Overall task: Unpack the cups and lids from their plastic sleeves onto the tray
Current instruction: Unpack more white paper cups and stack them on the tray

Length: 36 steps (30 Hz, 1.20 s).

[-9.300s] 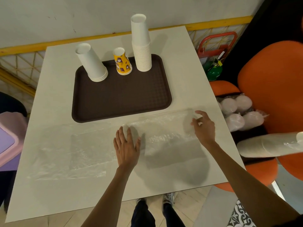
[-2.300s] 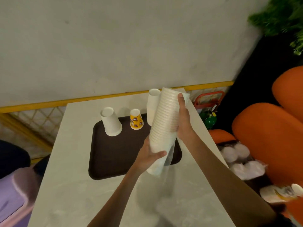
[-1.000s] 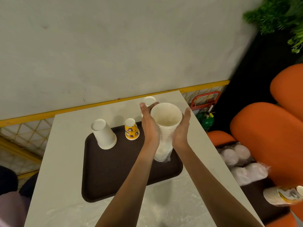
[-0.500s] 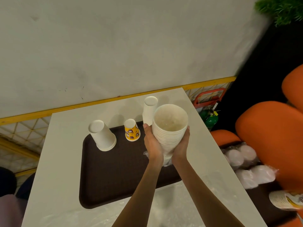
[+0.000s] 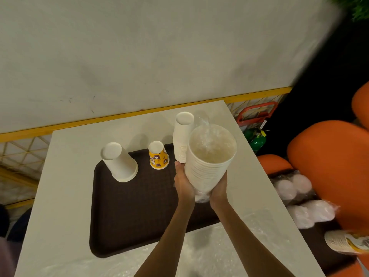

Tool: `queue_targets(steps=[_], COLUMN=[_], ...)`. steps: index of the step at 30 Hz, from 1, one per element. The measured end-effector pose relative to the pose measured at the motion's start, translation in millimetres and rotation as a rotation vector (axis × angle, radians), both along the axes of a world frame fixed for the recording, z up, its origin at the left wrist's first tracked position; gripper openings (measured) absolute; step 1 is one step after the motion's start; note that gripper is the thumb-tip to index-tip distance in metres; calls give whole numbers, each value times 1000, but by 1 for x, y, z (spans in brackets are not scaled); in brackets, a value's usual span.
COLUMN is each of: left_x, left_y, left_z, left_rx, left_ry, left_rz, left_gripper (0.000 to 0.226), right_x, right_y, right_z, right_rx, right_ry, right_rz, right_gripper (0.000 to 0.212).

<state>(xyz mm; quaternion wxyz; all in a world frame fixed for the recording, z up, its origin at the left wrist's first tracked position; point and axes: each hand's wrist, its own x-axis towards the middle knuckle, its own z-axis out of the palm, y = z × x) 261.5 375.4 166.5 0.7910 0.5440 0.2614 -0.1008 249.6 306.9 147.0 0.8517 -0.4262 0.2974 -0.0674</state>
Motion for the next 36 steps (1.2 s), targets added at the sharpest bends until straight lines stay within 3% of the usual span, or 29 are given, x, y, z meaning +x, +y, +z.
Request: queue_targets(steps=[3,6,9,14,17,21,23,28,32,33,35,36], left_x=[-1,5,10,6,2,-1,-1,4,0,0,-1,-3], left_y=[9,18,21,5,-5,-5,-6,-11,-9,-7,-6,-5], left_z=[-3,12,53,116,117,100,89,61,48,45,39,36], left_rx=[188,295,217,69,-1,-94,-131,-110,-98,-83,-49,-37], left_ry=[-49,-181,-293,-429,-394,-327,-295,-230,-202,-190,-184,-182], left_rz=[-21,41,84,34,42,112,109,120,114,113,106,107], left_gripper=[36,31,35,49,57,81,77,55,59,55,42,37], right_x=[-4,-9,-2,3,0,-3,-3,-3,-7,-11,-17,-20], right_y=[-10,-18,-22,-7,8,21,21,22,23,24,25,25], right_z=[-5,22,59,117,120,107,99,80,57,52,47,46], right_rx=[-269,-455,-431,-386,-422,-284,-293,-308,-385,-489,-645,-672], right_ry=[84,34,-108,-354,-306,-137,-150,-149,-54,-1,104,132], right_rz=[-36,-135,-241,-220,-237,-236,-237,-280,-172,-109,7,35], right_gripper=[27,35,27,47,53,42,28,30,25,30,71,80])
